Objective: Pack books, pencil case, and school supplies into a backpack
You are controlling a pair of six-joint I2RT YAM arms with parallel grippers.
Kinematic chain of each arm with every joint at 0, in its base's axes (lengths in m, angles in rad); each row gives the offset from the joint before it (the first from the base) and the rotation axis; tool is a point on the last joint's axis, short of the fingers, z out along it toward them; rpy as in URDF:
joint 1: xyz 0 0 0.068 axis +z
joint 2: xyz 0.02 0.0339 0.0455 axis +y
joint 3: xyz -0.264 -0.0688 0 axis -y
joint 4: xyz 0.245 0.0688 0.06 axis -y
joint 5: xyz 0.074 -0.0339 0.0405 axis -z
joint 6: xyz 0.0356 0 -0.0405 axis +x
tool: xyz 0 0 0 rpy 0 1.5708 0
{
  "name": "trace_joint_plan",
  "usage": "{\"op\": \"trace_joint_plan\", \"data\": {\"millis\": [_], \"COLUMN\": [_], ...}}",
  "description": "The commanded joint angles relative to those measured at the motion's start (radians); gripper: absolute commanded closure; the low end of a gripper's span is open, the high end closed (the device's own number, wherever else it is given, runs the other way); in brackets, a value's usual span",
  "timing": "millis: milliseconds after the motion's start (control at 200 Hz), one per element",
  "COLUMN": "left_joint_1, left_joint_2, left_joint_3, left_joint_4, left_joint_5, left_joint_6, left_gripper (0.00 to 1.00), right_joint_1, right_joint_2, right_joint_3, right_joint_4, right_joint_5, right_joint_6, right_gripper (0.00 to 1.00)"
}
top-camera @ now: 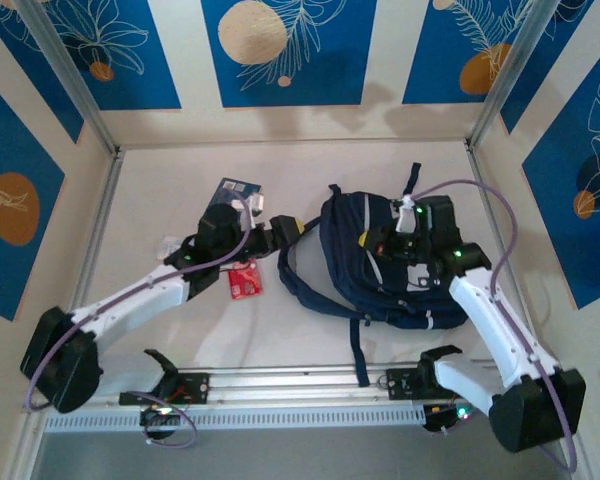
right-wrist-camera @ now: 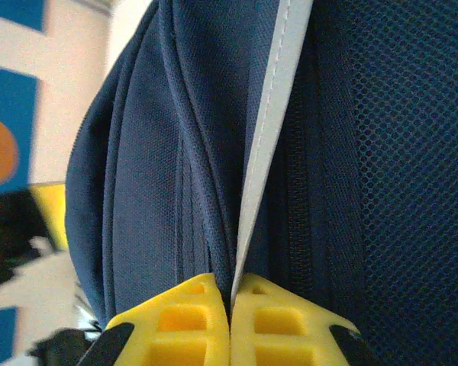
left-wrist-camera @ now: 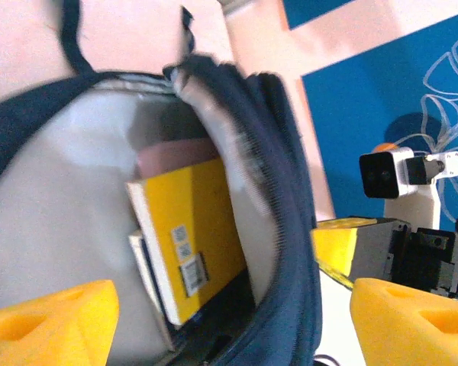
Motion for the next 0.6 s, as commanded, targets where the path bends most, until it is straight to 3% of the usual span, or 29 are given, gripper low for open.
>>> {"op": "trace_joint_plan", "data": {"millis": [0,190,320,405,595], "left_joint_1": [0.042,0.11,0.129,0.162,0.254], "left_joint_2": [-0.061,0.002,0.059,0.099,0.24], "left_joint_3": [0.069,0.199,0.275,0.294,0.36], "left_joint_4": [-0.348,-0.562,-0.669,-0.666,-0.645], "left_joint_5": [-0.164,-0.182,-0.288,-0.293,-0.302], "left_joint_6": [0.157,0.253,0.323,0.341,0.395], "left_gripper": [0.22,0.2,0.17,0.14,0.13], "right_joint_1": [0.074,0.108,0.142,0.203,0.313], "right_joint_2": [0.075,0.154,0.188,0.18,0.144], "right_joint_3": [0.059,0.084,0.153,0.194,0.302], "right_joint_4": [-0.201,-0.288,-0.375,-0.406,-0.48], "right_joint_5": [0.219,0.383,0.473,0.551,0.689], "right_joint_6": [-0.103,-0.063,-0.094,-0.141,-0.213], "right_gripper": [1.0,0.94,0.64,0.46,0.38]}}
